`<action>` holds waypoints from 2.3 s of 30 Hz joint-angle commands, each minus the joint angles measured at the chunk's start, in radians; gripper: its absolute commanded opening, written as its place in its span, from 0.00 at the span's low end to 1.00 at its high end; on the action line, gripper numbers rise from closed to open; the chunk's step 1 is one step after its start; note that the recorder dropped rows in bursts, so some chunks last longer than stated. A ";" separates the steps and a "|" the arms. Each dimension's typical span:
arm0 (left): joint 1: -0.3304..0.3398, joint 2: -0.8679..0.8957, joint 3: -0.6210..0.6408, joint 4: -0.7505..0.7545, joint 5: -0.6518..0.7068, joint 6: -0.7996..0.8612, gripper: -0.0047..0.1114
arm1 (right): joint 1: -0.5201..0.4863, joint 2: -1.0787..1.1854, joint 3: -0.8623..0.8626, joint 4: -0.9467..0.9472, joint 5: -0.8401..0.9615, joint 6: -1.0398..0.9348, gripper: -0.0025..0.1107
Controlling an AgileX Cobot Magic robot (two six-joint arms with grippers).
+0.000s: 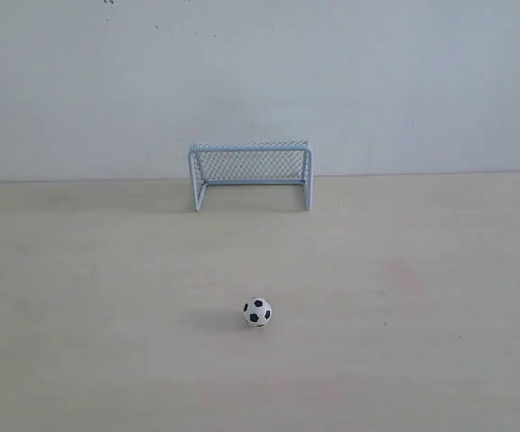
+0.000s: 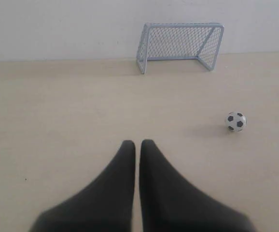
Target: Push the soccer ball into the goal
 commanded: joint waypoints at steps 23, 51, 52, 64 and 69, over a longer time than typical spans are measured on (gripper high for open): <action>0.000 -0.002 0.004 0.001 -0.001 0.003 0.08 | -0.003 -0.005 0.000 0.126 -1.594 0.426 0.02; 0.000 -0.002 0.004 0.001 -0.001 0.003 0.08 | 0.050 0.704 -0.550 -0.866 -0.387 1.083 0.02; 0.000 -0.002 0.004 0.001 -0.001 0.003 0.08 | 0.073 0.717 -0.550 -0.866 -0.373 1.072 0.02; 0.000 -0.002 0.004 0.001 -0.001 0.003 0.08 | 0.360 0.738 -0.552 -0.846 -0.596 1.220 0.02; 0.000 -0.002 0.004 0.001 -0.001 0.003 0.08 | 0.430 0.736 -0.552 -0.846 -0.631 1.268 0.02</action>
